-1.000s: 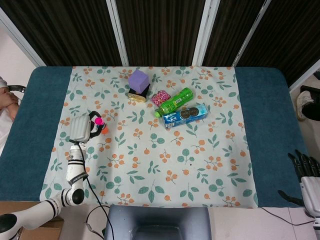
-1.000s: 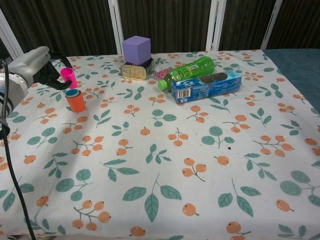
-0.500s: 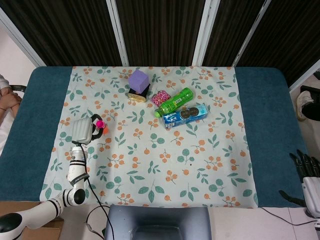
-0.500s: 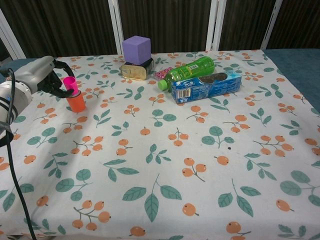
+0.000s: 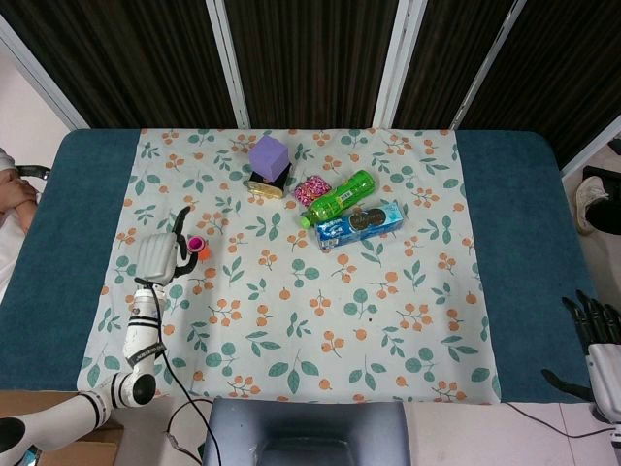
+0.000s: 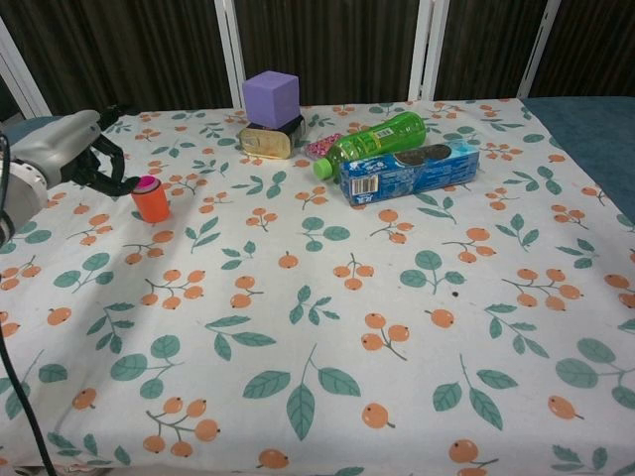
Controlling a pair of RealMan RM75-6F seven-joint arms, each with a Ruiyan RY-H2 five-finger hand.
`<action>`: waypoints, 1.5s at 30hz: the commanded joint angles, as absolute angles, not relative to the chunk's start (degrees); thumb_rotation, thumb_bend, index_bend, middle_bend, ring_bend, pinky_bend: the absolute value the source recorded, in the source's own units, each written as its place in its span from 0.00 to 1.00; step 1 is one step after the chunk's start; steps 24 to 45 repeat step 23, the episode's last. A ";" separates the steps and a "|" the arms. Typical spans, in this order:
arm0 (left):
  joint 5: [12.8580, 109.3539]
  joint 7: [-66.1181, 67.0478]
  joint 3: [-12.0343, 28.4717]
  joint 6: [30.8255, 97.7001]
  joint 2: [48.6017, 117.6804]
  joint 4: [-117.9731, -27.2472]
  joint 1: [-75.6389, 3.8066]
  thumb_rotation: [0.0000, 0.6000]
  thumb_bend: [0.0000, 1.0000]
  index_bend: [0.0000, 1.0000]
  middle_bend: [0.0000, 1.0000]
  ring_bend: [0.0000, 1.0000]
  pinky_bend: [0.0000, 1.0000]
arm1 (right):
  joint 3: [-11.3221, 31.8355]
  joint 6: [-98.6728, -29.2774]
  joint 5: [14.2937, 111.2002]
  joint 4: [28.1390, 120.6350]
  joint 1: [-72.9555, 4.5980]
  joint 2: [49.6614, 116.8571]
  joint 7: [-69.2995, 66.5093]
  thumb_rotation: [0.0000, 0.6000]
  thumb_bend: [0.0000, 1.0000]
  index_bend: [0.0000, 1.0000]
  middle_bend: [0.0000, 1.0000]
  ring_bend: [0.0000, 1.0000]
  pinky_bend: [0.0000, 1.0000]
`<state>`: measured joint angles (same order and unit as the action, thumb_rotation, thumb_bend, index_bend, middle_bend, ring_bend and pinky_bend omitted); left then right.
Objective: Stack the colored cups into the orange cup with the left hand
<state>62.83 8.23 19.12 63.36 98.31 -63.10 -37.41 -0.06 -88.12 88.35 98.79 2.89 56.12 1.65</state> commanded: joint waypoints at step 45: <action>96.77 3.78 -11.13 92.30 73.44 -85.71 -7.03 1.00 0.37 0.00 0.00 0.00 0.05 | -1.25 -89.06 91.06 98.67 3.37 57.75 4.47 1.00 0.23 0.00 0.00 0.00 0.00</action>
